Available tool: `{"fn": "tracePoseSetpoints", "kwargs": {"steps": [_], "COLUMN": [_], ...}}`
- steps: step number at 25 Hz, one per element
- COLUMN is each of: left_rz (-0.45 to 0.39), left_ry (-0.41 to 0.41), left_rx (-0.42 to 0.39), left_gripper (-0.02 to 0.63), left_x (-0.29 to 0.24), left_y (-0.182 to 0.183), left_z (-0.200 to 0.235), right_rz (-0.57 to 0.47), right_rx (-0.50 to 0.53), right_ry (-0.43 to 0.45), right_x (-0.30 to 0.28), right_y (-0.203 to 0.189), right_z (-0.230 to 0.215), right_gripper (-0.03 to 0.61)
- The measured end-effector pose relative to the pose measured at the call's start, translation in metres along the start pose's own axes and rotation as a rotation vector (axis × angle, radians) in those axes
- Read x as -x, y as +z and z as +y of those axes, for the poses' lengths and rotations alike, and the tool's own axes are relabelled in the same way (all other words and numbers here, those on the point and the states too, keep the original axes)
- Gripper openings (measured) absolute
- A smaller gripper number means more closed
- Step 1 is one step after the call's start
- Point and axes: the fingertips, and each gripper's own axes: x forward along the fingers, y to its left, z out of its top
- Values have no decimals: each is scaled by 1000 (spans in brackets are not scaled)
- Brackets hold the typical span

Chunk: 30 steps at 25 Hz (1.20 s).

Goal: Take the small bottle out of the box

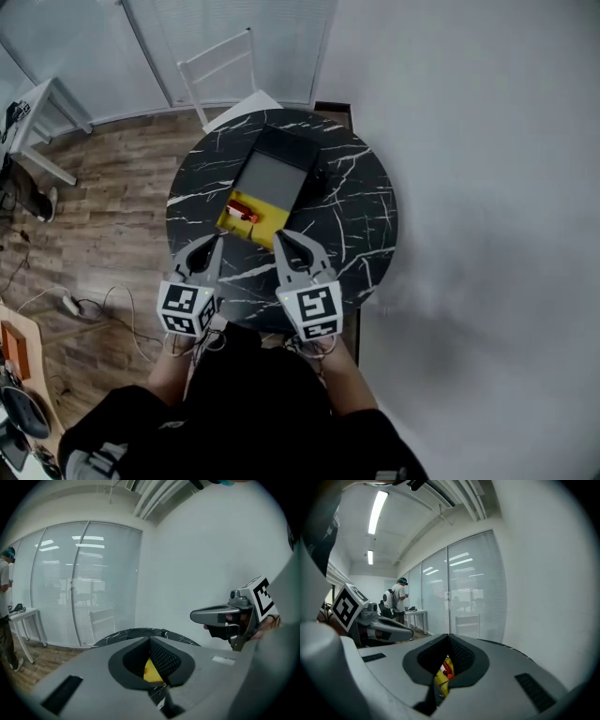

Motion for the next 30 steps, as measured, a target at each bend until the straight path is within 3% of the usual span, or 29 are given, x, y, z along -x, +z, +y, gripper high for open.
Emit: {"fn": "tracePoseSetpoints", "kwargs": {"steps": [5,10,17,30], "left_rz": [33,84,154,327], "left_ry": [-52,-116,-185,-222], "left_rx": [6,10,1,51], "left_gripper": [-2,-2,-2,-2], "left_x": [-29,-57,-97,-126], "left_y": [-4,-18,-43,-109], "left_z": [37,63,95,136], "right_rz": [64,123,254,557], "right_rx": [76,50,31,72], "right_ry": [-6,-14,20,67], "right_x": [-52,-95,-151,-209], "right_y": [8,-5,-49,-140], "right_z": [-10,-9,3,14], "right_gripper": [-5,-3,-5,-3]}}
